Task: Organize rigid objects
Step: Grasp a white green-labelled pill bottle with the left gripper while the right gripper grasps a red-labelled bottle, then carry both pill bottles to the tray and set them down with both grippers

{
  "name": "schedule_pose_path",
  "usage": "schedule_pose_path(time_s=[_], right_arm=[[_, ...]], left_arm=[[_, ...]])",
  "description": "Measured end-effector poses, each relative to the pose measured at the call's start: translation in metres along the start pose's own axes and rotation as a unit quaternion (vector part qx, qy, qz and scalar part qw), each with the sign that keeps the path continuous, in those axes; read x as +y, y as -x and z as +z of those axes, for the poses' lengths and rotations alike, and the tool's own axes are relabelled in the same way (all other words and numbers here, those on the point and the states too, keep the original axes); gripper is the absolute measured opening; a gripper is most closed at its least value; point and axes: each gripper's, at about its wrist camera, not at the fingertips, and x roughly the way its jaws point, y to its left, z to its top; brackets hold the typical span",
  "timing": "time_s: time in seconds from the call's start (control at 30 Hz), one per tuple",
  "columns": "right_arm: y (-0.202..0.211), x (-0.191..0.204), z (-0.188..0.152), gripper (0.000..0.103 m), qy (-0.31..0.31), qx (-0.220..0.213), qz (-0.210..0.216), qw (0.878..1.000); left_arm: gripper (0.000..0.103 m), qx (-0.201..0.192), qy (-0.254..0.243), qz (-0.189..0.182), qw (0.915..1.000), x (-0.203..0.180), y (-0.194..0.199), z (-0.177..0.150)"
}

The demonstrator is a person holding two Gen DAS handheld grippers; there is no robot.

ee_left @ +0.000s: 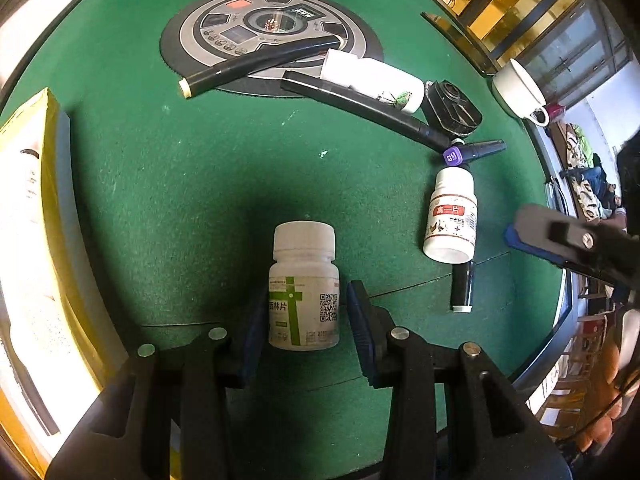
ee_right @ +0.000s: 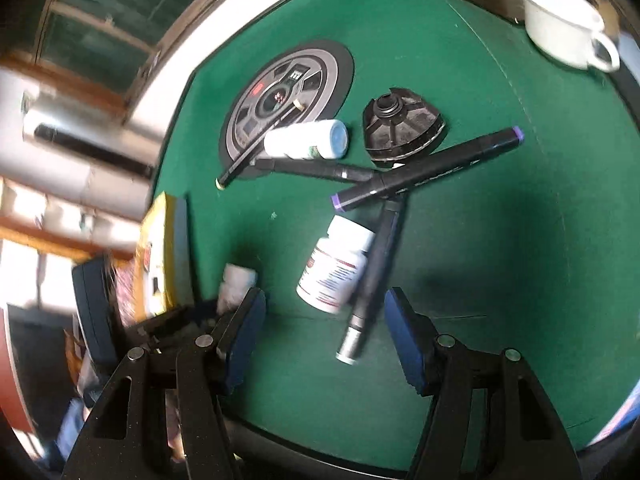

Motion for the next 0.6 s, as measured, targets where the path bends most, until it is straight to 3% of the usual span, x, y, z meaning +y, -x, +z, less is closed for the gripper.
schedule_pose_path(time_s=[0.1, 0.33, 0.43, 0.53, 0.6], right_arm=[[-0.013, 0.0, 0.003, 0.043, -0.036, 0.009, 0.015, 0.999], [-0.033, -0.003, 0.015, 0.039, -0.057, 0.018, -0.026, 0.998], [-0.051, 0.002, 0.019, 0.035, -0.037, 0.039, -0.06, 0.997], [-0.057, 0.022, 0.019, 0.033, 0.026, 0.04, -0.104, 0.993], [-0.059, 0.035, 0.013, 0.032, 0.075, 0.042, -0.134, 0.987]], left_arm=[[0.037, -0.001, 0.001, -0.001, 1.0, -0.001, -0.001, 0.0], [0.037, -0.006, 0.002, 0.002, 1.0, 0.0, 0.0, -0.002], [0.037, -0.009, -0.001, 0.007, 0.9999, -0.002, -0.001, -0.001], [0.037, -0.016, -0.012, 0.013, 0.9997, -0.005, -0.001, -0.001], [0.031, -0.022, -0.018, 0.02, 0.9994, -0.004, -0.001, -0.002]])
